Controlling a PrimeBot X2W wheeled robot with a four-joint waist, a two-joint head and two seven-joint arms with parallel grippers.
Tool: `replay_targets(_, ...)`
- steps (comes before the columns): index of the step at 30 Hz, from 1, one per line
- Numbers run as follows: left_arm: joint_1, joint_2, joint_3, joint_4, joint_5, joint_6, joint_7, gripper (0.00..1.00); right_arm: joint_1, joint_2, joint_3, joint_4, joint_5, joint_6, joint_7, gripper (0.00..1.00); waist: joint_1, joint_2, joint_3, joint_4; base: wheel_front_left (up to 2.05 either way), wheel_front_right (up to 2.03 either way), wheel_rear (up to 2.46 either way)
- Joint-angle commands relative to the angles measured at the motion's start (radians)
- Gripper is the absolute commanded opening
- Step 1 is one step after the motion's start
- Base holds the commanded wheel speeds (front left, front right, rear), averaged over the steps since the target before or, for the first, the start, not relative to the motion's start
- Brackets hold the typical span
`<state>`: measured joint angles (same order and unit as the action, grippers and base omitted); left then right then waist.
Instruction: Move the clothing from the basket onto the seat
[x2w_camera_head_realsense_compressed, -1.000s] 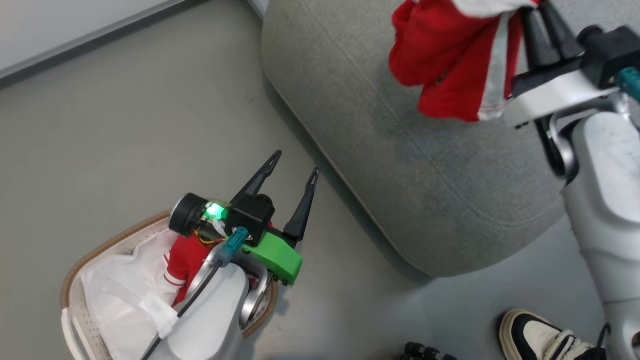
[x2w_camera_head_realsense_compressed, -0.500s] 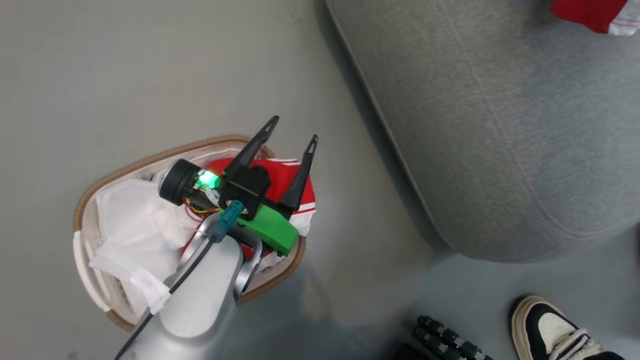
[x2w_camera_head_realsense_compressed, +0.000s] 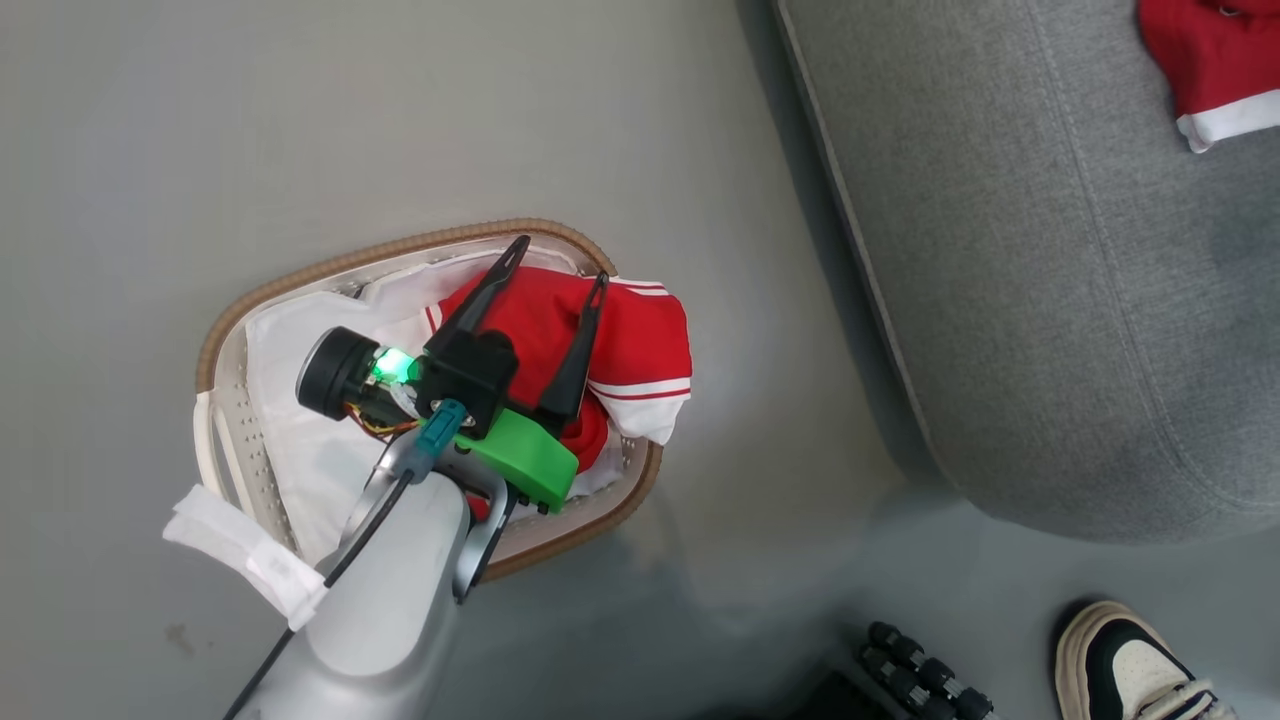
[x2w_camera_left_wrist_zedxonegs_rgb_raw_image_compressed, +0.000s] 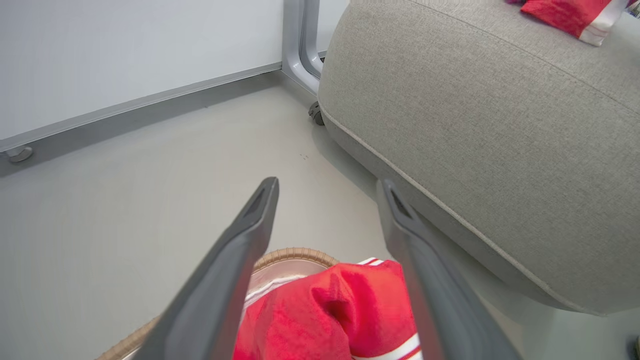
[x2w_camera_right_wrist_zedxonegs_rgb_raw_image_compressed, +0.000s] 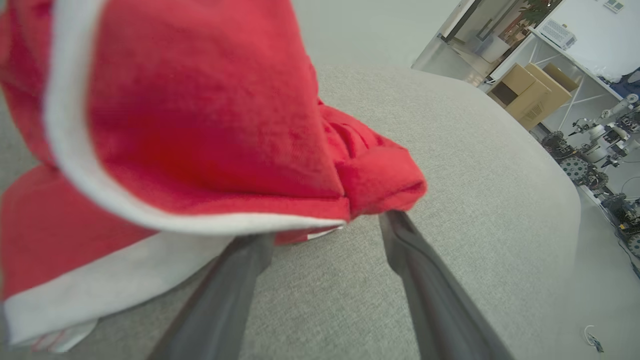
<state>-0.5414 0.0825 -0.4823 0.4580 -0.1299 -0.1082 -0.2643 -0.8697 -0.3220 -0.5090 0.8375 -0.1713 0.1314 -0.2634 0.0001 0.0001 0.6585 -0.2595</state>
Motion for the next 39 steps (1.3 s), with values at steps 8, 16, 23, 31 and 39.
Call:
replay_targets(8, 0.062, -0.005, 0.033, 0.014, -0.017, 0.011, 0.000, 1.00, 0.164, 0.056, -0.030, -0.045, -0.030, -0.001, -0.002, 1.00, -0.0001, -0.0001, -0.125, -0.002, 0.00, 0.00, 0.00)
replay_targets(16, 0.159, -0.001, 0.101, -0.034, 0.005, 0.044, 0.000, 1.00, 0.277, 0.140, 0.073, -0.148, -0.004, -0.001, -0.002, 1.00, -0.0001, -0.0001, -0.253, 0.023, 0.00, 0.00, 0.00)
replay_targets(23, 0.240, -0.007, 0.183, -0.073, 0.013, 0.071, 0.000, 1.00, 0.344, 0.192, 0.211, -0.247, 0.089, -0.001, -0.002, 1.00, -0.0001, -0.0001, -0.334, 0.085, 0.00, 0.00, 0.00)
replay_targets(31, 0.318, -0.015, 0.294, -0.108, 0.021, 0.093, 0.000, 1.00, 0.377, 0.238, 0.361, -0.310, 0.155, -0.001, -0.002, 1.00, -0.0001, -0.0001, -0.406, 0.153, 0.00, 0.00, 0.00)
replay_targets(39, 0.386, -0.023, 0.395, -0.120, 0.015, 0.108, 0.000, 1.00, 0.438, 0.261, 0.473, -0.330, 0.200, -0.001, -0.002, 1.00, -0.0001, -0.0001, -0.487, 0.220, 0.00, 0.00, 0.00)
